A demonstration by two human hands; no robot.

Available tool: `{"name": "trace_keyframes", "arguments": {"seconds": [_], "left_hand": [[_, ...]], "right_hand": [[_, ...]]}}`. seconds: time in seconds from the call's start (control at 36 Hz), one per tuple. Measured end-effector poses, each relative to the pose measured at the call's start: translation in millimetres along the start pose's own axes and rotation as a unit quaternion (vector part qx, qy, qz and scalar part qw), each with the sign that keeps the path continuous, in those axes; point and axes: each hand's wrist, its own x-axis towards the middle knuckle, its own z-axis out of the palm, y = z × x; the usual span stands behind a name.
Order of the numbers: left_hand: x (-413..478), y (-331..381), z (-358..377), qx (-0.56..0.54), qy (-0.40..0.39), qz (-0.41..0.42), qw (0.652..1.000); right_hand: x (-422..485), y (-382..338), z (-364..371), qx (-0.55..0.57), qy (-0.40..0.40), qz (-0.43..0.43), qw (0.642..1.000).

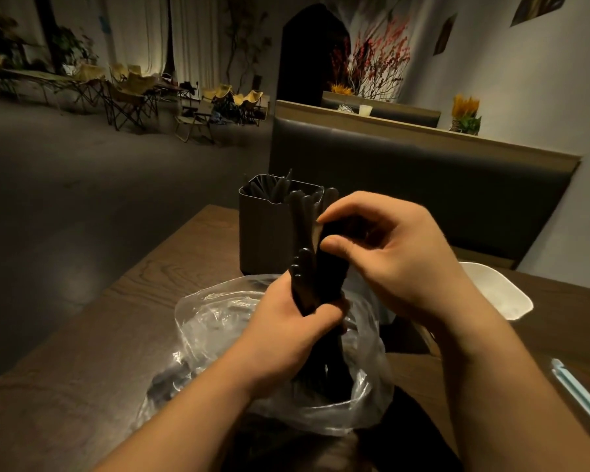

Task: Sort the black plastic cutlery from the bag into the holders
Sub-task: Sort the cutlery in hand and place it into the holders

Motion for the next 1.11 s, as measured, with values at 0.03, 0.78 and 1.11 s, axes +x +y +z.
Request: {"name": "trace_keyframes", "arguments": {"seconds": [0.03,0.78,1.11], "left_hand": [[0,0,0,-0.006,0.005,0.000,1.000],[2,-2,-5,-0.046,0.028,-0.006,0.999],[4,-5,-9,-0.018,0.013,-0.036,0.999]], "right_hand": [[0,0,0,0.026,0.017,0.002,1.000],[3,11,4,0.308,0.067,0.177,0.932],[4,4,-2,0.346,0.129,0.260,0.892]]}}
